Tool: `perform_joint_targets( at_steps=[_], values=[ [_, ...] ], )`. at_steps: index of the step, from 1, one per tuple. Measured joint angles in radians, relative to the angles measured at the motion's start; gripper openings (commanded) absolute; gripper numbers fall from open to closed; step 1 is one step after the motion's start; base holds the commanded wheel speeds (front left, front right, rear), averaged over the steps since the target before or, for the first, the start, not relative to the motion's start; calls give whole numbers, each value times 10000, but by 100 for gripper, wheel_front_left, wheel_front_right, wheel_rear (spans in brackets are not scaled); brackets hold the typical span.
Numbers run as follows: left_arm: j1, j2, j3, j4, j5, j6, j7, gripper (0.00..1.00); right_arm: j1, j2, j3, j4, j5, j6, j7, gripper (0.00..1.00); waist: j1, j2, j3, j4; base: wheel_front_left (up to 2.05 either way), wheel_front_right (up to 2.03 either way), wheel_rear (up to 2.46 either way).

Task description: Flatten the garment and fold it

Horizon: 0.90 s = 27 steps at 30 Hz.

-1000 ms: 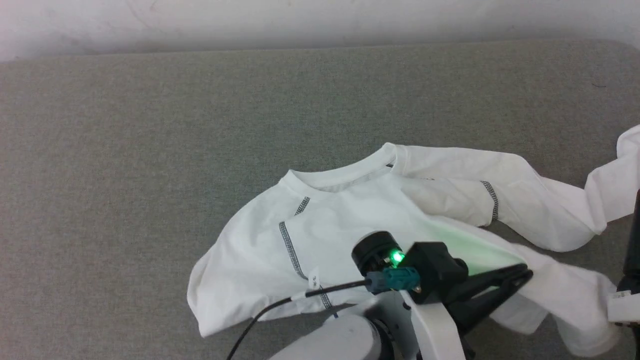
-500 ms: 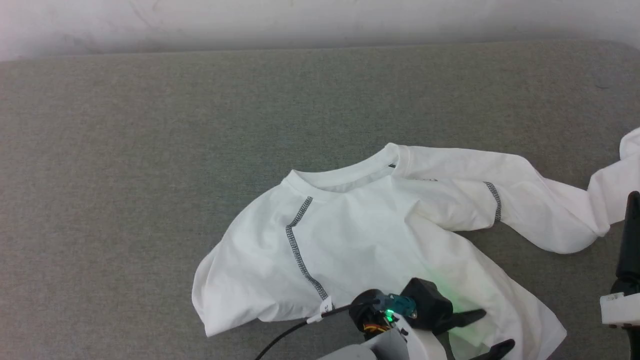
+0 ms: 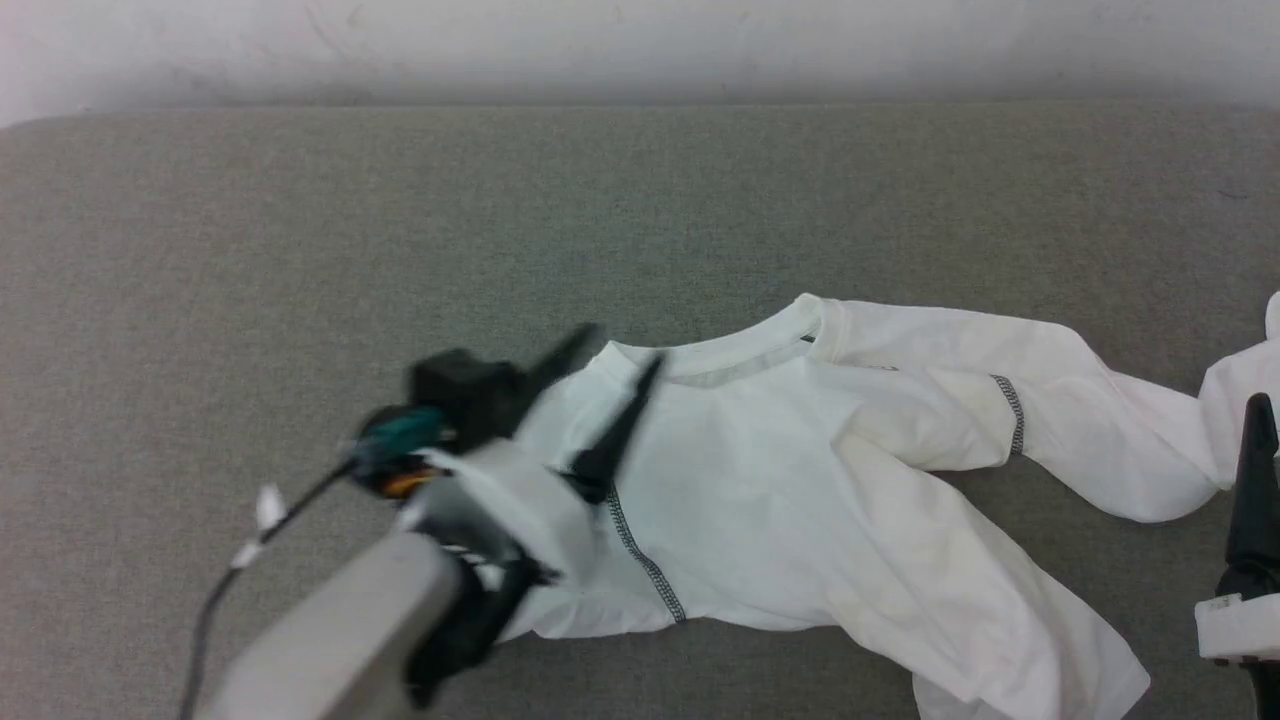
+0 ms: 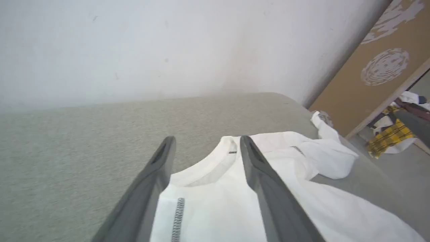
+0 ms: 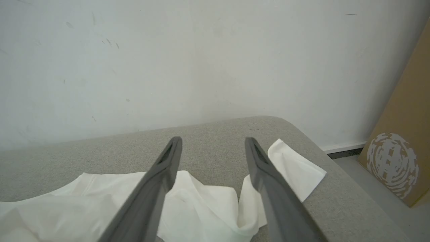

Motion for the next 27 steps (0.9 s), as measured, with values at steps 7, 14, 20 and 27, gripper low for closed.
perform_joint_targets(
  at_steps=[7, 14, 20, 27],
  values=[
    [1643, 2564, 656, -550, -6, 1421, 1335, 100, 8, 0, 56, 17, 13, 0, -12, 100, 1, -2, 148, -51, 0, 0, 0],
    [2827, 3221, 502, -1492, -702, 2230, 2784, 100, 2, 0, 13, 13, 13, 0, -10, 100, 0, -2, 286, -45, 0, 0, 0],
    [2991, 3310, 297, -1321, -943, 2226, 3237, 96, -35, 0, 144, 17, 13, 0, 2, 100, 0, -2, 347, -76, 0, 0, 0],
    [2259, 3030, 422, -869, -165, 1908, 2150, 0, -111, 0, 134, -27, 13, 0, 8, 100, 0, -2, 435, -142, 0, 0, 0]
  ],
)
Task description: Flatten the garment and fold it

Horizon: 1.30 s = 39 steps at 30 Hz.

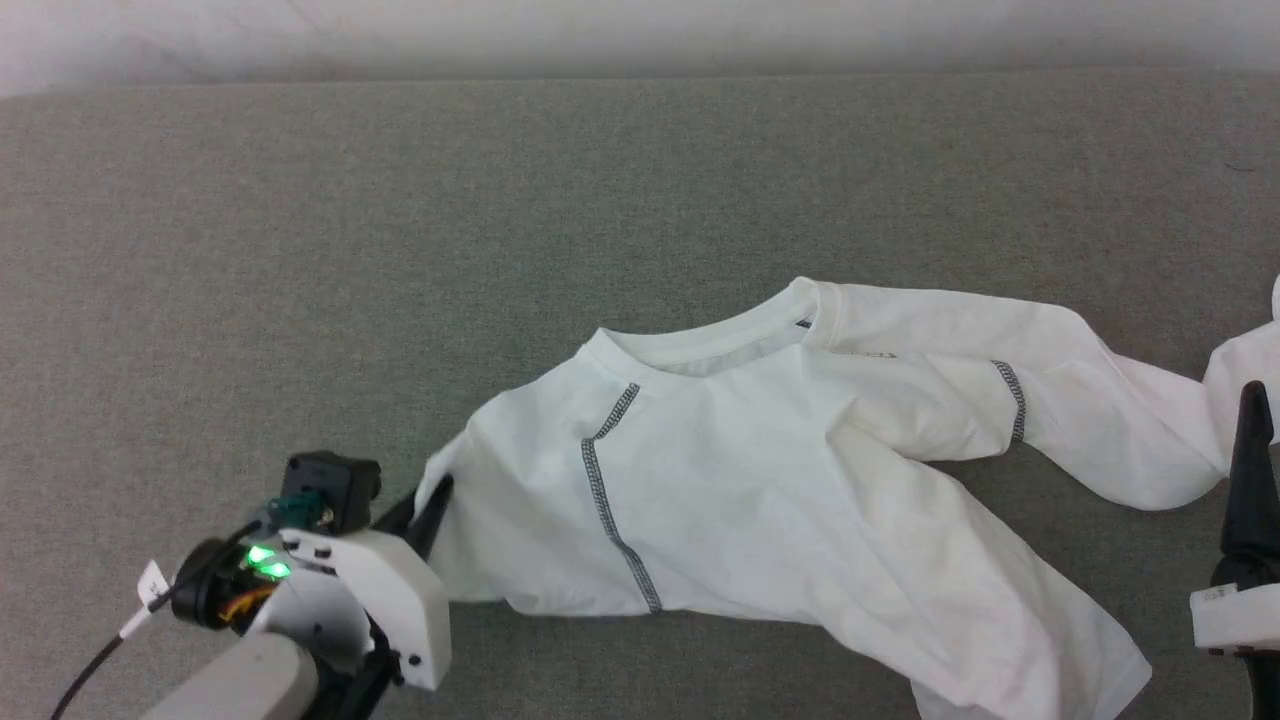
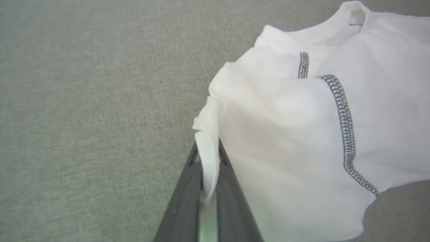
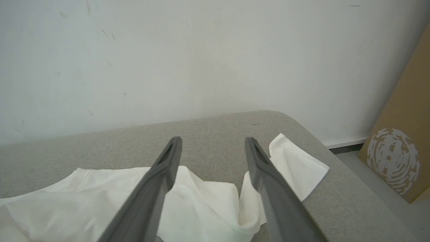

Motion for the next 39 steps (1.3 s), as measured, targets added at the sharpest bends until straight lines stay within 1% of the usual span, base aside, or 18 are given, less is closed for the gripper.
perform_joint_targets(
  at_steps=[2, 5, 11, 12, 14, 15, 16, 17, 22, 25, 28, 31, 33, 34, 36, 39],
  values=[
    [-329, 2, 194, 6, 244, 148, -268, 0, -43, 0, 2, -31, 0, 0, 13, 100, 0, 0, 25, -12, 0, 0, 0],
    [-647, 165, 646, -23, 539, 608, -575, 0, -83, 0, 19, -50, 0, 0, 54, 100, 1, 0, 60, -45, 0, 0, 0],
    [-604, 997, 1476, -117, 1049, 1960, -966, 0, -88, 0, 23, -33, 0, 0, 48, 100, 0, 0, 153, -122, 0, 0, 0],
    [-493, 1074, 1503, -119, 1057, 2056, -953, 0, -90, 0, 19, -19, 0, 0, 42, 100, 1, 0, 169, -136, 0, 0, 0],
    [-149, 1030, 1488, -102, 913, 2105, -920, 0, -90, -2, 0, 33, 0, 0, -6, 100, 1, 0, 197, -140, 0, 0, 0],
    [12, 957, 1463, -59, 821, 2105, -913, 11, -90, 0, -4, 58, 0, 0, -15, 100, 1, 0, 204, -131, 0, 0, 0],
    [155, 848, 1436, 10, 713, 2105, -934, 27, -90, -2, 0, 81, 0, 0, -15, 100, 0, 0, 210, -119, 0, 0, 0],
    [261, 715, 1425, 94, 625, 2105, -1012, 100, -90, 0, 17, 100, 0, 0, -15, 100, 0, 0, 209, -107, 0, 0, 0],
    [615, -259, 1722, 173, -33, 1992, -1954, 100, -91, 0, 52, 136, -6, 0, 0, 100, 1, 0, 80, -50, 0, 0, 0],
    [832, -410, 1988, -472, -102, 2002, -2523, 100, -83, 0, 35, 140, -21, 0, 65, 100, 0, 0, -58, -10, 0, 0, 0],
    [871, -385, 2048, -1714, -29, 2004, -2784, 100, -42, 0, -8, 123, -33, 0, 92, 100, 0, 0, -198, 49, 0, 0, 0],
    [866, 29, 1438, -2652, 431, 1985, -2134, 100, 3, 0, 35, 121, -33, 0, 125, 100, 0, 0, -314, 107, 0, 0, 0],
    [825, 230, 794, -2984, 679, 1733, -1450, 100, 6, 2, 82, 115, -31, 0, 171, 100, 0, 1, -354, 136, 0, 0, 0],
    [755, 232, 435, -3085, 773, 1636, -1116, 100, 7, 2, 94, 117, -31, 0, 173, 100, -1, 0, -356, 142, 0, 0, 0],
    [475, 194, -334, -3162, 1068, 1227, -472, 100, 5, 2, 146, 111, -31, 0, 173, 100, 0, 1, -332, 131, 0, 0, 0],
    [-28, -267, -1323, -2995, 1430, 608, 107, 100, 2, 4, 188, 119, -19, 0, 167, 100, 0, 1, -251, 105, 0, 0, 0]
  ],
)
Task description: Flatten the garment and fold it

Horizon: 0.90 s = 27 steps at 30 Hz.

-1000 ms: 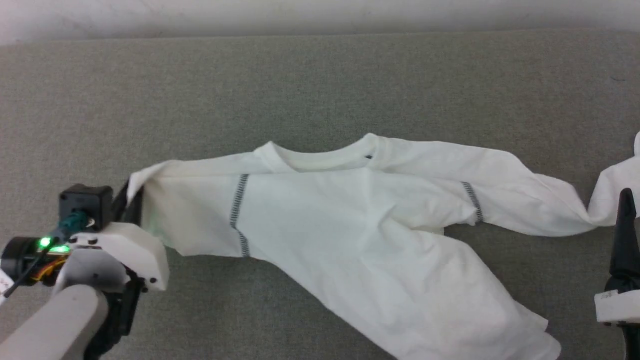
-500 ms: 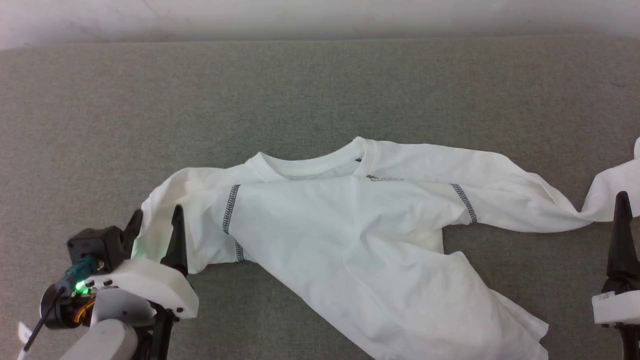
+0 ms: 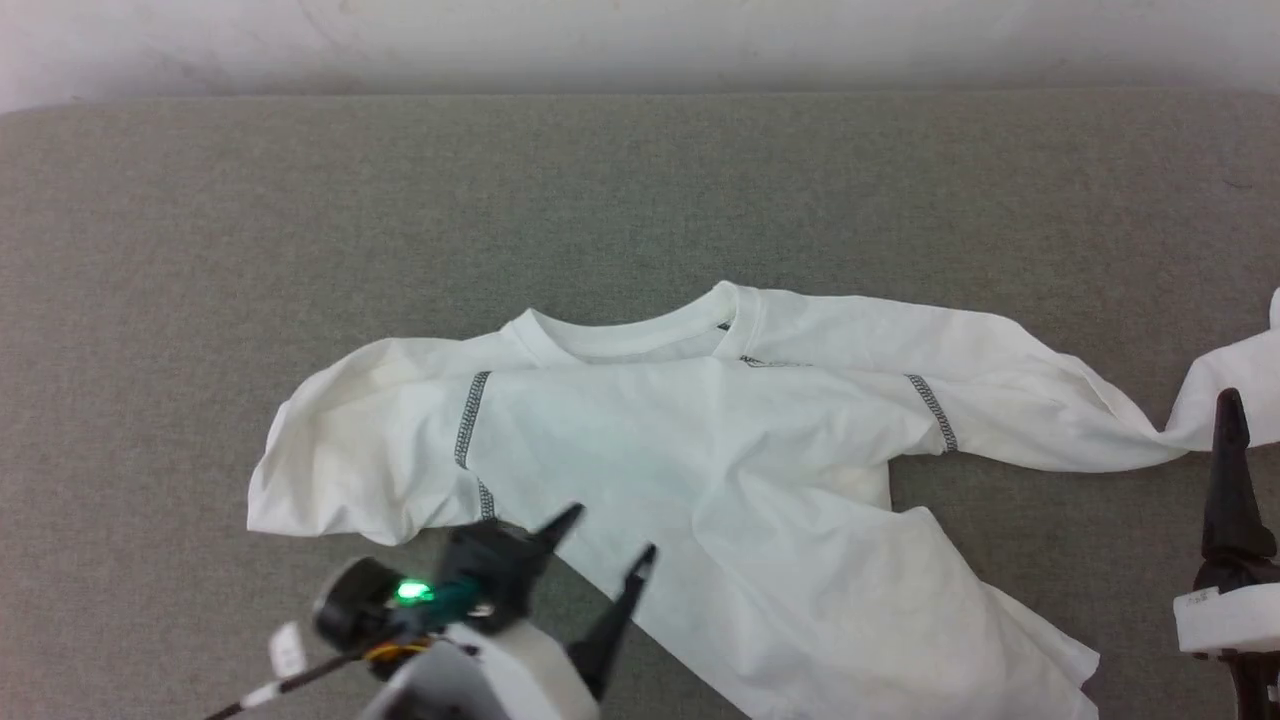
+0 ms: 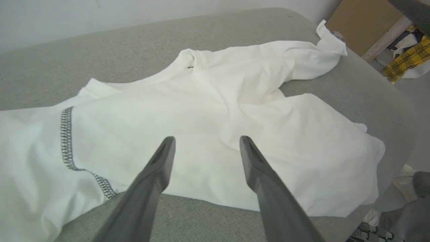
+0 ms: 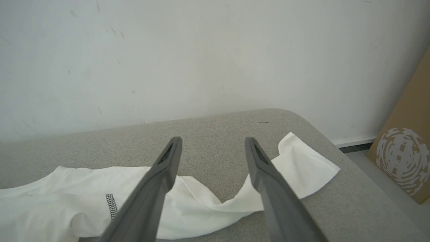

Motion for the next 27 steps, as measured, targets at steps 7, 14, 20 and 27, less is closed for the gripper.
perform_joint_targets(
  at_steps=[7, 14, 20, 27],
  values=[
    [-1141, -903, -1850, 2667, 1394, -1026, 1064, 100, -21, -2, 40, 125, 59, 0, -92, 100, 0, 0, 185, -123, 0, 0, 0],
    [-2108, -1919, -2456, 4692, 1896, -1630, 1124, 100, -85, -2, -8, 182, 138, 0, -125, 100, -1, 0, 298, -358, 0, 0, 0],
    [-2116, -2247, -2259, 4782, 1011, -2146, 1039, 0, -86, -2, -173, 213, 138, 0, -182, 100, 0, 0, 275, -425, 0, 0, 0],
    [-1398, -1135, -2508, 3014, -65, -2660, 2577, 0, -80, -4, -184, 297, 207, 0, -188, 100, 1, 0, 94, -251, 0, 0, 0]
  ],
)
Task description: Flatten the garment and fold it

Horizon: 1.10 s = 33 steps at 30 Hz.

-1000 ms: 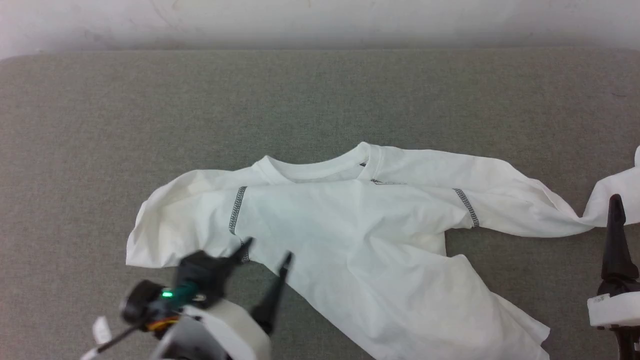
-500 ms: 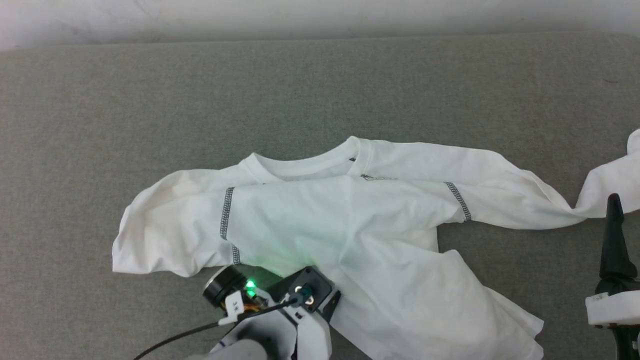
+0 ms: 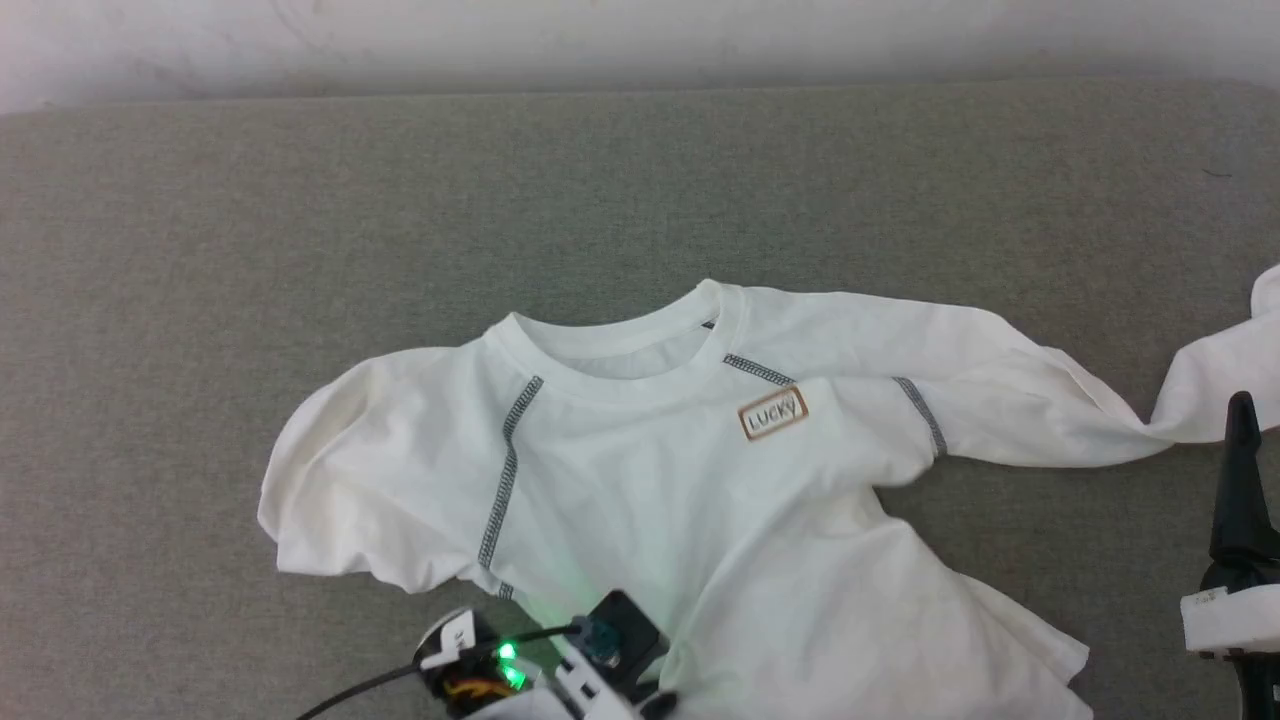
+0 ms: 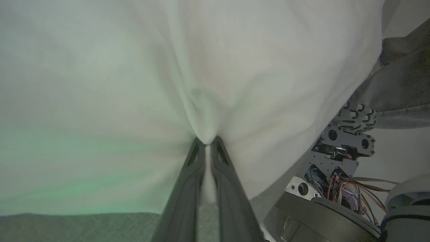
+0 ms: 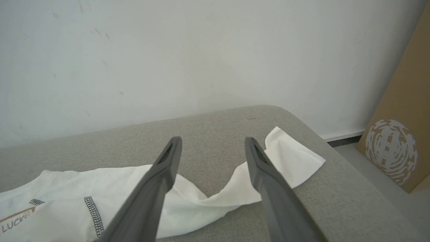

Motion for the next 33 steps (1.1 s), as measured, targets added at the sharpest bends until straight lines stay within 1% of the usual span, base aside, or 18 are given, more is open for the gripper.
perform_joint_targets(
  at_steps=[2, 4, 7, 10, 12, 13, 14, 15, 16, 22, 25, 28, 30, 33],
  values=[
    [319, 307, 4, -399, -272, 50, 199, 0, 4, 0, 17, 19, 2, 0, 0, 100, 0, 0, -49, 81, 0, 0, 0],
    [566, 456, -56, -575, -454, 105, 336, 0, 8, 0, 44, 33, 2, 0, 4, 100, 0, 0, -94, 167, 0, 0, 0],
    [945, 424, -125, -631, -993, 59, 418, 0, 14, 0, 59, 31, 0, 0, 19, 100, 0, 0, -173, 284, 0, 0, 0],
    [1190, 339, -305, -539, -1513, -180, 769, 0, 14, 0, 56, 17, -10, 0, 82, 100, -1, 0, -273, 363, 0, 0, 0],
    [1312, 313, -372, -472, -1609, -245, 823, 0, 14, 2, 46, 13, -12, 0, 105, 100, 0, 0, -330, 402, 0, 0, 0],
    [1345, 286, -336, -428, -1582, -221, 656, 0, 15, 2, 36, 10, -13, 0, 105, 100, 0, 0, -356, 422, 0, 0, 0],
    [1344, 270, -295, -391, -1517, -205, 479, 10, 16, 2, 31, 10, -15, 0, 107, 100, 0, 0, -382, 440, 0, 0, 0],
    [1344, 249, -234, -351, -1467, -161, 290, 42, 18, 0, 23, 10, -29, 0, 107, 100, 0, 0, -406, 456, 0, 0, 0],
    [1345, 219, -128, -313, -1388, -92, 27, 100, 19, 0, 21, 10, -29, 0, 107, 100, -1, 0, -431, 471, 0, 0, 0],
    [1325, -36, 784, -382, -1080, 347, -1565, 100, 35, 2, 71, 29, -29, 0, 107, 100, -1, 0, -556, 488, 0, 0, 0],
    [1247, -13, 1490, -690, -1091, 552, -2297, 100, 56, 2, 84, 40, -29, 0, 104, 100, -1, 0, -569, 472, 0, 0, 0],
    [933, 291, 2082, -974, -1041, 759, -2732, 100, 70, 2, 82, 65, -27, 0, 92, 100, -1, 0, -544, 464, 0, 0, 0],
    [654, 635, 2449, -984, -792, 1003, -2928, 100, 70, 0, 94, 88, -10, 0, 77, 100, -1, 0, -512, 460, 0, 0, 0],
    [159, 1243, 2846, -815, -257, 1287, -2947, 100, 69, 0, 159, 123, -8, 0, 75, 100, 0, 0, -442, 448, 0, 0, 0]
  ],
)
